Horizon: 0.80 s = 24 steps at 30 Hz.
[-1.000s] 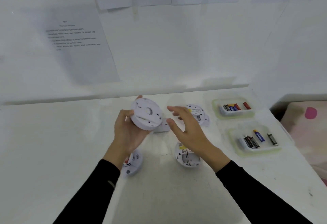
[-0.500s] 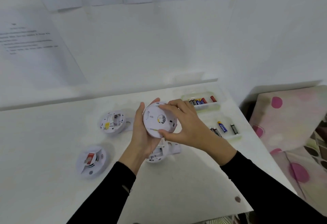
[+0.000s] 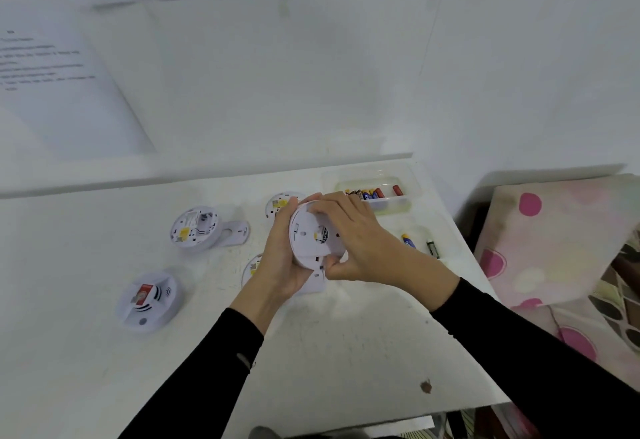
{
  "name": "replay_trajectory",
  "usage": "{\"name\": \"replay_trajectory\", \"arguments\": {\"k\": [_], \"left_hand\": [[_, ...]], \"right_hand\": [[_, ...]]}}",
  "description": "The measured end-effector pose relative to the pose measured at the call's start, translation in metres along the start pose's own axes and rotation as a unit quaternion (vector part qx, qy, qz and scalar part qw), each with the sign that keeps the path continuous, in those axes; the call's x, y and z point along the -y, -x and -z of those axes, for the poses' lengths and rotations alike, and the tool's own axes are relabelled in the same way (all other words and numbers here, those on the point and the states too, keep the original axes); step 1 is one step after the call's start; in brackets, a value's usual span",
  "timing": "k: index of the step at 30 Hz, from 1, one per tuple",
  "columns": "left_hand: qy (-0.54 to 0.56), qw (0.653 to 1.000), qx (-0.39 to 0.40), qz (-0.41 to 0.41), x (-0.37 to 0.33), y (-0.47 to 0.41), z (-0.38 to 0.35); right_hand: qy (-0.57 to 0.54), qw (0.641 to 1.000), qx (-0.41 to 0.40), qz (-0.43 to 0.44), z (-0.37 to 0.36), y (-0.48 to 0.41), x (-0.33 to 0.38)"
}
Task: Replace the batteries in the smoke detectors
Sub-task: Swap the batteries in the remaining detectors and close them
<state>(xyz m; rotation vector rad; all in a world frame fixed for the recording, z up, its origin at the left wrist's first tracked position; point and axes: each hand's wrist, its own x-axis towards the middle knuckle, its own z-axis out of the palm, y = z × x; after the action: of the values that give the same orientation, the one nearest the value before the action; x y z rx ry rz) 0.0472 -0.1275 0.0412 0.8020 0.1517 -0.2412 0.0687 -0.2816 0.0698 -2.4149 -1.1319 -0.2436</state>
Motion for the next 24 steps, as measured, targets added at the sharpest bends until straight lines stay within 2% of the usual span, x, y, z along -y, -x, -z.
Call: {"name": "replay_trajectory", "arguments": {"k": [5, 8, 10, 13, 18, 21, 24], "left_hand": [[0.028, 1.0, -0.006, -0.007, 0.0, -0.003, -0.002], [0.02, 0.999, -0.028, -0.021, -0.003, -0.004, 0.001], [0.022, 0.999, -0.041, -0.02, -0.005, -0.003, 0.006], [0.043, 0.997, -0.056, -0.036, -0.01, -0.003, 0.018], [0.083, 0.994, -0.049, -0.044, -0.01, 0.0, 0.022], [0.081, 0.996, -0.034, -0.033, -0.002, 0.0, 0.014], [0.075, 0.997, -0.022, -0.029, 0.01, 0.0, 0.008]], "right_hand": [[0.015, 0.999, -0.041, 0.022, 0.01, 0.005, -0.003], [-0.085, 0.991, -0.102, -0.004, 0.008, 0.018, 0.002], [-0.136, 0.985, -0.106, -0.029, 0.005, 0.03, 0.003], [-0.118, 0.991, -0.014, -0.056, -0.005, 0.061, -0.002], [-0.007, 0.982, 0.173, -0.073, -0.04, 0.109, -0.017], [-0.003, 0.973, 0.212, -0.092, -0.051, 0.115, -0.022], [-0.011, 0.978, 0.192, -0.08, -0.055, 0.119, -0.023]]}}
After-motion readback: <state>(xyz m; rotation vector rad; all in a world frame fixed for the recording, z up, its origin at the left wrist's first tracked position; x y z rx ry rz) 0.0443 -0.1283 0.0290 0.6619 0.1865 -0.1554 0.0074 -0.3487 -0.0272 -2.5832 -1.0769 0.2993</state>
